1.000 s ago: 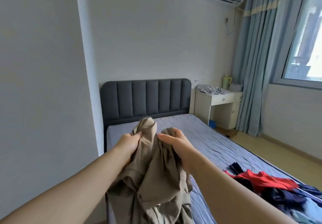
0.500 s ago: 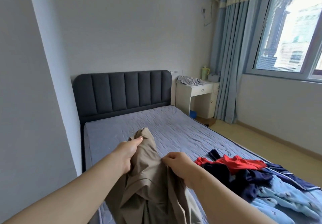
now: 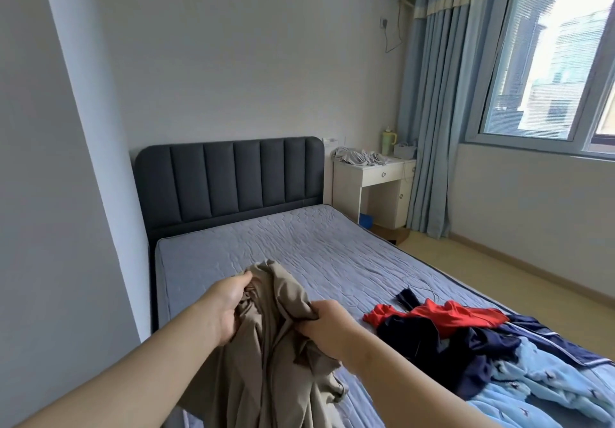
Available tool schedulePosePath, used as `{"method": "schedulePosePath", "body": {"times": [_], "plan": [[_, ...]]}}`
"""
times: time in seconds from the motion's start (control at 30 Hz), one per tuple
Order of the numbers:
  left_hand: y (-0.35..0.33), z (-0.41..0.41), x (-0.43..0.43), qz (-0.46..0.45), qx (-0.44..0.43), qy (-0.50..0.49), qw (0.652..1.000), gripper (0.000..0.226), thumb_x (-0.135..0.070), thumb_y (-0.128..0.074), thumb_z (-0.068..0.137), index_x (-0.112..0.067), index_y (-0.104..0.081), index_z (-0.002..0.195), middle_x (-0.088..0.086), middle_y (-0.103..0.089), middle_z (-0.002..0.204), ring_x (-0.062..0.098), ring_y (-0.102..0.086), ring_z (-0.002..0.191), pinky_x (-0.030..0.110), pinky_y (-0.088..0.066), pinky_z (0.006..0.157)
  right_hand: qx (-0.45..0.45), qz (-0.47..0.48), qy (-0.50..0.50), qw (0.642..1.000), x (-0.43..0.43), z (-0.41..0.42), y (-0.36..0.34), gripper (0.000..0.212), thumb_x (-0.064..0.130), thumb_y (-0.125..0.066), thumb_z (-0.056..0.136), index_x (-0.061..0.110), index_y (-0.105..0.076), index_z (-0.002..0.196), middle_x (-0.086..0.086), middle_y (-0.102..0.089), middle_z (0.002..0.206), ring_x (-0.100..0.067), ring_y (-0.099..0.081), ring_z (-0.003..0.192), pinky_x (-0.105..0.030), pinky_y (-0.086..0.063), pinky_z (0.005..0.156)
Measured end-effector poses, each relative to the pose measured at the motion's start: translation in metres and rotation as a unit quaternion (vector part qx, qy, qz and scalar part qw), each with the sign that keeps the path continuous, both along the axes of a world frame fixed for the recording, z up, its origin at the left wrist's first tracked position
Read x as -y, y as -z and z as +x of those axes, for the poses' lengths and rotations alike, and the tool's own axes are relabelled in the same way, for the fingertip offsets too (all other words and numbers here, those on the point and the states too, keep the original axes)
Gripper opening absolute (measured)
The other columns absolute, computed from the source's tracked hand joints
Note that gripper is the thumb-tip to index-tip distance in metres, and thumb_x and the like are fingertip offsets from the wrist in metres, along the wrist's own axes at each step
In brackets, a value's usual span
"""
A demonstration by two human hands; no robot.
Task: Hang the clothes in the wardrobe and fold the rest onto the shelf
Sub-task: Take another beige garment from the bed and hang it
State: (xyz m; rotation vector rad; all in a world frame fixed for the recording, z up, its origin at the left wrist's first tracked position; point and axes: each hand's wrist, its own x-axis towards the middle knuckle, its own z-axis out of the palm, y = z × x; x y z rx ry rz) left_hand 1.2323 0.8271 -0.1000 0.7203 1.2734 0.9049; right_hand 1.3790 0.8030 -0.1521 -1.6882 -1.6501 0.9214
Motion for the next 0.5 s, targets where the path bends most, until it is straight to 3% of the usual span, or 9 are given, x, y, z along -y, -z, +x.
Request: {"method": "schedulePosePath", "body": {"times": [0.1, 0.2, 0.23, 0.33, 0.43, 0.5], "plan": [[0.003, -0.007, -0.001, 0.006, -0.044, 0.006, 0.999, 0.038, -0.03, -0.041, 0.099, 0.0, -0.06, 0.083, 0.013, -0.064, 0.051, 0.025, -0.059, 0.052, 0.03, -0.041, 0.054, -0.036, -0.005, 0.047, 0.998, 0.001, 0.001, -0.001, 0.014, 0.012, -0.05, 0.088, 0.007, -0.062, 0.092, -0.006, -0.061, 0.087, -0.019, -0.056, 0.085, -0.031, -0.046, 0.077], [0.009, -0.008, -0.005, 0.039, -0.09, -0.001, 0.995, 0.03, -0.025, -0.044, 0.099, -0.001, -0.057, 0.112, 0.012, -0.064, 0.086, 0.023, -0.054, 0.066, 0.027, -0.04, 0.055, -0.111, 0.012, 0.095, 0.989, 0.001, 0.001, -0.003, 0.021, 0.01, -0.046, 0.091, 0.006, -0.062, 0.103, -0.012, -0.067, 0.102, -0.025, -0.061, 0.099, -0.037, -0.047, 0.09], [0.01, -0.008, -0.006, 0.046, -0.093, 0.0, 0.995, 0.028, -0.022, -0.044, 0.099, 0.0, -0.057, 0.11, 0.012, -0.062, 0.086, 0.023, -0.054, 0.066, 0.028, -0.041, 0.055, -0.133, 0.018, 0.107, 0.985, 0.002, 0.0, -0.005, 0.022, 0.011, -0.046, 0.092, 0.006, -0.062, 0.105, -0.012, -0.067, 0.104, -0.025, -0.061, 0.1, -0.037, -0.048, 0.09], [0.012, -0.01, -0.009, 0.073, -0.113, 0.052, 0.99, 0.016, -0.012, -0.048, 0.096, -0.002, -0.06, 0.097, 0.016, -0.066, 0.083, 0.028, -0.061, 0.073, 0.03, -0.046, 0.06, -0.21, 0.028, 0.121, 0.97, 0.003, 0.0, -0.01, 0.016, 0.012, -0.044, 0.094, 0.014, -0.06, 0.095, -0.007, -0.066, 0.096, -0.018, -0.06, 0.087, -0.031, -0.05, 0.08], [0.013, -0.007, -0.006, 0.105, -0.112, 0.156, 0.976, 0.027, -0.019, -0.06, 0.089, -0.015, -0.053, 0.115, 0.01, -0.065, 0.108, 0.022, -0.063, 0.086, 0.029, -0.047, 0.063, -0.284, 0.023, 0.13, 0.95, 0.001, 0.001, -0.012, 0.021, 0.015, -0.043, 0.097, 0.02, -0.058, 0.083, -0.002, -0.062, 0.083, -0.014, -0.057, 0.078, -0.026, -0.047, 0.07], [0.015, -0.005, -0.001, 0.104, -0.087, 0.219, 0.966, 0.031, -0.02, -0.066, 0.084, -0.026, -0.053, 0.111, 0.006, -0.069, 0.101, 0.018, -0.069, 0.077, 0.026, -0.051, 0.055, -0.306, 0.012, 0.138, 0.942, 0.0, -0.001, -0.012, 0.023, 0.017, -0.042, 0.098, 0.017, -0.06, 0.085, -0.002, -0.061, 0.078, -0.013, -0.057, 0.072, -0.025, -0.047, 0.067]]}}
